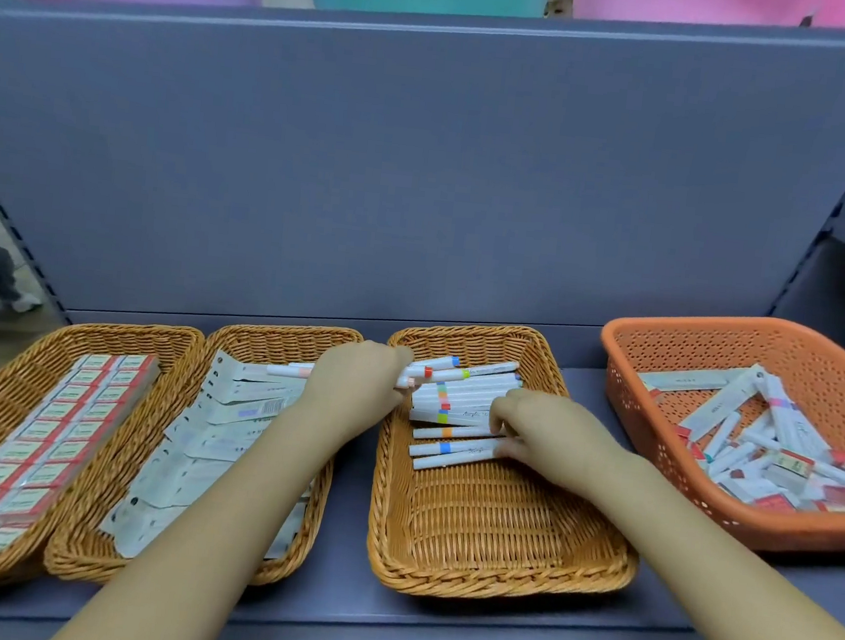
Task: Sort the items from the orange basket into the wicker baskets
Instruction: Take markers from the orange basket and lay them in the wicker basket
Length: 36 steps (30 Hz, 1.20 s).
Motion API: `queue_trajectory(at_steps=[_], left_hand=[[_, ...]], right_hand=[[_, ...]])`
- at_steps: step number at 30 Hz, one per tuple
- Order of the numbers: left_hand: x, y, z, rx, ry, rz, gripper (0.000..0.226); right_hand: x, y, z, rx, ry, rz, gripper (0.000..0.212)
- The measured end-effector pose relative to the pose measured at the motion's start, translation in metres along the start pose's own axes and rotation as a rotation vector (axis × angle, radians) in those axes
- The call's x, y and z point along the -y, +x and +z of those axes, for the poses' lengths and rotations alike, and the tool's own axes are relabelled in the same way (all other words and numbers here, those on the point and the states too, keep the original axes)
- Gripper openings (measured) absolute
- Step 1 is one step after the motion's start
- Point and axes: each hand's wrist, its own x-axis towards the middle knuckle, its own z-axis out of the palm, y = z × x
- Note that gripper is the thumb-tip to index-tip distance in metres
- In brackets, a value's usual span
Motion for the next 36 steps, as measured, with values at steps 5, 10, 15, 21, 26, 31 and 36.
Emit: queue_trajectory(at_steps=[5,10,15,21,26,31,36], left_hand=[[-0.007,-0.006,-0.003,0.006,0.02,0.016,0.023],[-0.009,-0.011,-0.005,-0.015,-0.008,0.011,0.024],[-0.009,-0.013,-0.006,-0.025,-0.02,0.015,0.023],[-0.002,-0.014,-0.006,0.024,-0.035,0.01,0.022],[-0.003,-0.017,-0.007,0.044,-0.027,0.036,0.019],[-0.014,-0.014,-0.007,0.012,-0.029,0.081,0.018],[-0.008,-0.011,-0.009,0.024,-0.052,0.041,0.021]], right_hand=[[0.009,0.002,-0.022,-0.281,0.312,-0.015,0.027],[0.024,0.01,-0.024,-0.32,0.739,0.156,0.012],[0.022,0.005,-0.023,-0.194,1.256,0.267,0.007],[0.002,-0.003,-0.028,-0.175,1.124,0.193,0.009],[-0.012,-0.013,-0.033,-0.176,0.817,0.153,0.008],[0.009,-0.008,-0.034,-0.194,0.26,0.017,0.017],[0.01,-0.012,-0.041,-0.221,0.158,0.051,0.022]])
